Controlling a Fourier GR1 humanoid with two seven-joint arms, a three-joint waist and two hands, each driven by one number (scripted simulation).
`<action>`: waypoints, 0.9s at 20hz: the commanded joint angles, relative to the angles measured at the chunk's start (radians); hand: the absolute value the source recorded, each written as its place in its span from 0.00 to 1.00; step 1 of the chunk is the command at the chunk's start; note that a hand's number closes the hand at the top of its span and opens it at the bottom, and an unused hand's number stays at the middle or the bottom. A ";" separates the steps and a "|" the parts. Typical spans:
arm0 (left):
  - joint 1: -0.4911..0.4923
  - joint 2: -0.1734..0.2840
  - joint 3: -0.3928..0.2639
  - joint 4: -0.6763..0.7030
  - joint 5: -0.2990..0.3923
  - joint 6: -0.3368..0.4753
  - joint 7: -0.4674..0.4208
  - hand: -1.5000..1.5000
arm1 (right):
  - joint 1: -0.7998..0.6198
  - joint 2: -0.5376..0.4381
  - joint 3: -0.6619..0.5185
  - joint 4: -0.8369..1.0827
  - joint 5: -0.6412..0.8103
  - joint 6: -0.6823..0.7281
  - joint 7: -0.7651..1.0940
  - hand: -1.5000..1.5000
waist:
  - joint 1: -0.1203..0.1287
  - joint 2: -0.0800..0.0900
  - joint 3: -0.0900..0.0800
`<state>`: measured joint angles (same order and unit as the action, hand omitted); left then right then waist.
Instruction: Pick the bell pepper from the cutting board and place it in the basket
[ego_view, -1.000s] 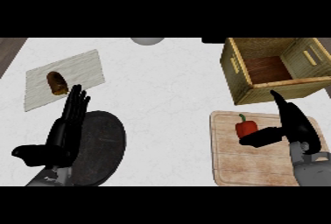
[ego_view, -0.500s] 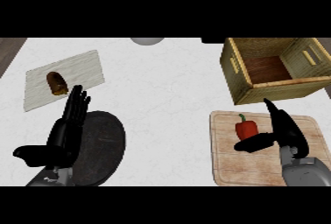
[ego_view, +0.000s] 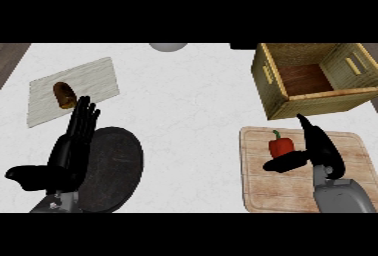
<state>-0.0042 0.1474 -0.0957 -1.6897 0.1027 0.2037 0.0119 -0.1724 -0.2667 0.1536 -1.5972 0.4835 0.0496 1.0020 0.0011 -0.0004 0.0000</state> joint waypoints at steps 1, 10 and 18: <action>-0.028 -0.028 0.004 0.021 -0.036 -0.001 0.013 0.50 | -0.010 0.055 -0.012 0.071 0.053 -0.011 -0.032 0.00 | 0.000 0.000 0.000; -0.079 -0.029 0.075 0.058 -0.012 -0.055 0.016 0.50 | -0.056 0.084 -0.056 0.126 0.065 0.048 -0.065 1.00 | 0.001 0.001 0.000; 0.009 -0.027 0.076 0.001 -0.004 -0.089 -0.010 0.50 | 0.008 0.067 0.003 0.137 0.111 0.097 -0.193 1.00 | 0.001 0.000 0.000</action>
<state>-0.0105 0.1084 -0.0488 -1.6954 0.0720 0.1530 0.0252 -0.1802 -0.2284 0.1264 -1.4509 0.5834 0.1211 0.8154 0.0002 -0.0060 -0.0089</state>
